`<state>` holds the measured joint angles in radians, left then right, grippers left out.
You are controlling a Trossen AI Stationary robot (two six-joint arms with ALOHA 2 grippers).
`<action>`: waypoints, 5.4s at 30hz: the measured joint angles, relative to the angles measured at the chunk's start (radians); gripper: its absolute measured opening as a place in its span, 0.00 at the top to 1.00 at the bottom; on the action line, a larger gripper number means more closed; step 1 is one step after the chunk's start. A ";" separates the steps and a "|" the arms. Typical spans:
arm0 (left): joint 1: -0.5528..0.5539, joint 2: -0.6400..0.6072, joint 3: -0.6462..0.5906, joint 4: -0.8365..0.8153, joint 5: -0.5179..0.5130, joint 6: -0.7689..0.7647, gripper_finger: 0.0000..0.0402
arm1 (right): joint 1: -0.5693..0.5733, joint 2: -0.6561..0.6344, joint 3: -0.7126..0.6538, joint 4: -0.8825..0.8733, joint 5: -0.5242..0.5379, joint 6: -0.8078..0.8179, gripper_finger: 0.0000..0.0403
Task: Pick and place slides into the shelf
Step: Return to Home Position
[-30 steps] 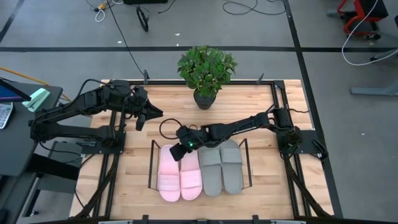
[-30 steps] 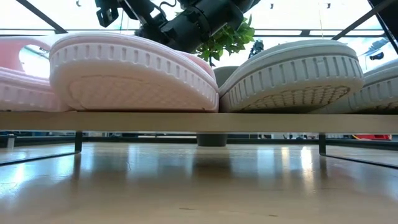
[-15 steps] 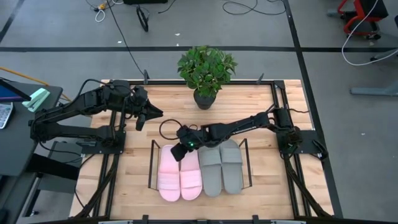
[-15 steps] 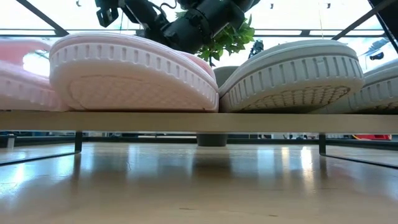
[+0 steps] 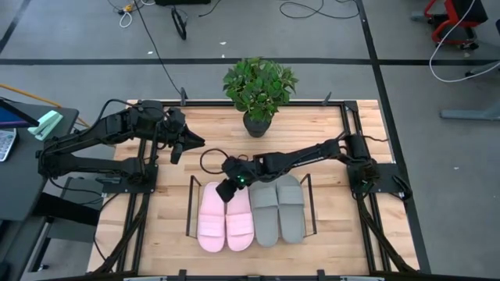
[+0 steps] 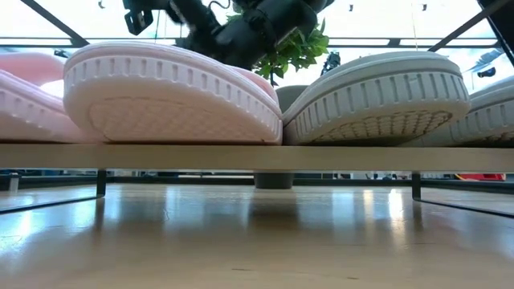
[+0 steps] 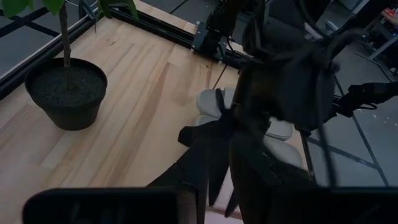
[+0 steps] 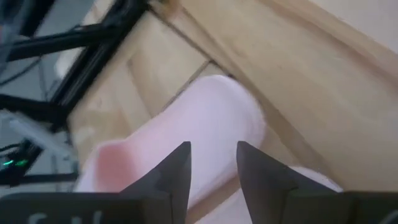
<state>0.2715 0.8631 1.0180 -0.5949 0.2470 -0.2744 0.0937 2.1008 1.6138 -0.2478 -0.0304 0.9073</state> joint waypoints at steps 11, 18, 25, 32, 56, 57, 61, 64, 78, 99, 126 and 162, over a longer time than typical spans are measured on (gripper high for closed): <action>0.000 0.000 0.000 0.000 0.000 0.011 0.81 | 0.097 -0.159 0.000 -0.295 0.119 -0.209 0.89; -0.013 0.000 0.000 0.039 -0.003 0.052 0.84 | 0.178 -0.304 0.000 -0.517 0.352 -0.328 0.98; -0.163 -0.011 -0.053 0.291 -0.208 0.091 0.87 | 0.196 -0.377 0.000 -0.623 0.490 -0.273 0.99; -0.304 -0.068 -0.292 0.611 -0.357 0.016 0.92 | 0.197 -0.370 0.000 -0.630 0.494 -0.256 0.99; -0.369 -0.752 -0.792 0.888 -0.603 0.078 0.99 | 0.156 -0.360 -0.001 -0.627 0.387 -0.253 1.00; -0.369 -0.767 -0.806 0.886 -0.603 0.081 0.99 | 0.156 -0.360 -0.001 -0.627 0.384 -0.253 1.00; -0.369 -0.802 -0.859 0.889 -0.604 0.089 0.97 | 0.149 -0.360 -0.001 -0.627 0.366 -0.244 1.00; -0.369 -0.815 -0.890 0.891 -0.603 0.089 0.97 | 0.144 -0.360 -0.001 -0.627 0.348 -0.233 1.00; -0.353 -0.813 -0.970 0.953 -0.602 0.111 0.99 | 0.122 -0.360 -0.001 -0.627 0.335 -0.230 1.00; -0.285 -0.813 -0.977 0.814 -0.380 0.130 0.98 | 0.124 -0.360 -0.001 -0.627 0.302 -0.192 1.00; -0.285 -0.814 -1.009 0.797 -0.331 0.156 0.98 | 0.124 -0.360 -0.001 -0.628 0.293 -0.193 1.00; -0.285 -0.811 -1.010 0.634 -0.290 0.103 0.84 | 0.119 -0.899 -0.569 -0.378 0.370 -0.079 1.00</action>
<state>-0.0139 0.0517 0.0078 0.0387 -0.0433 -0.1711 0.2124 1.2022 1.0447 -0.6263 0.3399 0.8285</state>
